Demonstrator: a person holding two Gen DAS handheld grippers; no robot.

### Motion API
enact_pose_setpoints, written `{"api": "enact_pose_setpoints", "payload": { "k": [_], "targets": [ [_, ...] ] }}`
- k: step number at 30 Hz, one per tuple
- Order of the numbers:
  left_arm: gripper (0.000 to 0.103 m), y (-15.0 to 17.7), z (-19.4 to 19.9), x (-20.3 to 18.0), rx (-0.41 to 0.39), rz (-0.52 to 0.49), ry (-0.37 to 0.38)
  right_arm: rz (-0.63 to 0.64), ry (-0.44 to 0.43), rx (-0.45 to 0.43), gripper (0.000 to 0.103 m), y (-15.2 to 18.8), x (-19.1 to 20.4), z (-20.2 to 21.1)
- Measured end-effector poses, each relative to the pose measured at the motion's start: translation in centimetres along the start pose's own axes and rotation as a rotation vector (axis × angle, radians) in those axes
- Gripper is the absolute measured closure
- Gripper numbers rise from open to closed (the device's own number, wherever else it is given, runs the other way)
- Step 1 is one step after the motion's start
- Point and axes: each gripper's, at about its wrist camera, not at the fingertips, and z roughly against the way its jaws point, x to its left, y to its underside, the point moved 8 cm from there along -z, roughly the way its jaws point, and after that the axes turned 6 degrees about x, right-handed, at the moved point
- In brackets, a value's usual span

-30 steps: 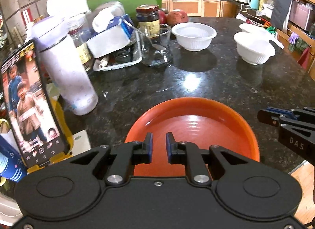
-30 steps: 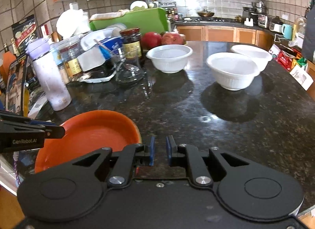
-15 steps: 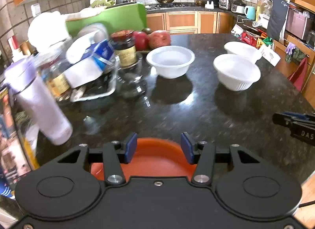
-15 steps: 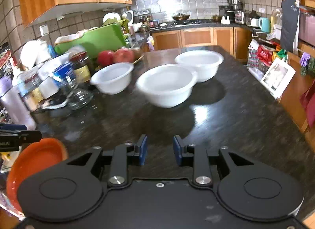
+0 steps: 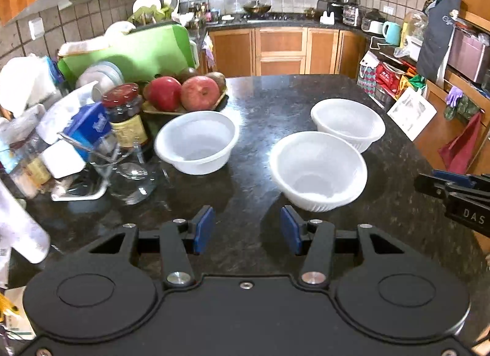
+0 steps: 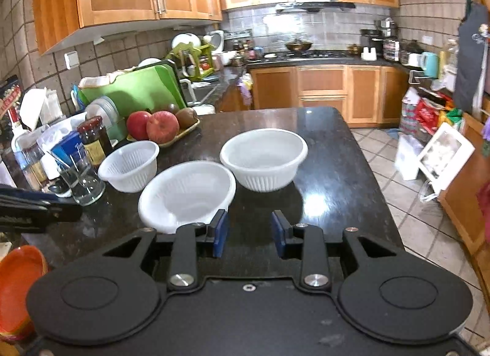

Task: Organize plates and bowls
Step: 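Move the left gripper to a white ribbed bowl rim and close it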

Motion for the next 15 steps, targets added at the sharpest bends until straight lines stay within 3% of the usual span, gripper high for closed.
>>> {"api": "enact_pose_setpoints", "payload": {
  "k": [4,9,15],
  "targets": [
    [0.047,-0.9,-2.1,-0.9,0.055,0.037,-0.020,0.006,-0.074,0.019,0.069,-1.4,-0.3,-2.2],
    [0.051,-1.8,-4.4,-1.0,0.091,0.053,-0.060,0.042,-0.104,0.032,0.069,-2.6,0.3,-4.4],
    [0.051,-3.7,-5.1,-1.3,0.068,0.023,-0.062,0.052,-0.131,0.069,0.069,-3.1,0.8,-6.4]
  ]
}}
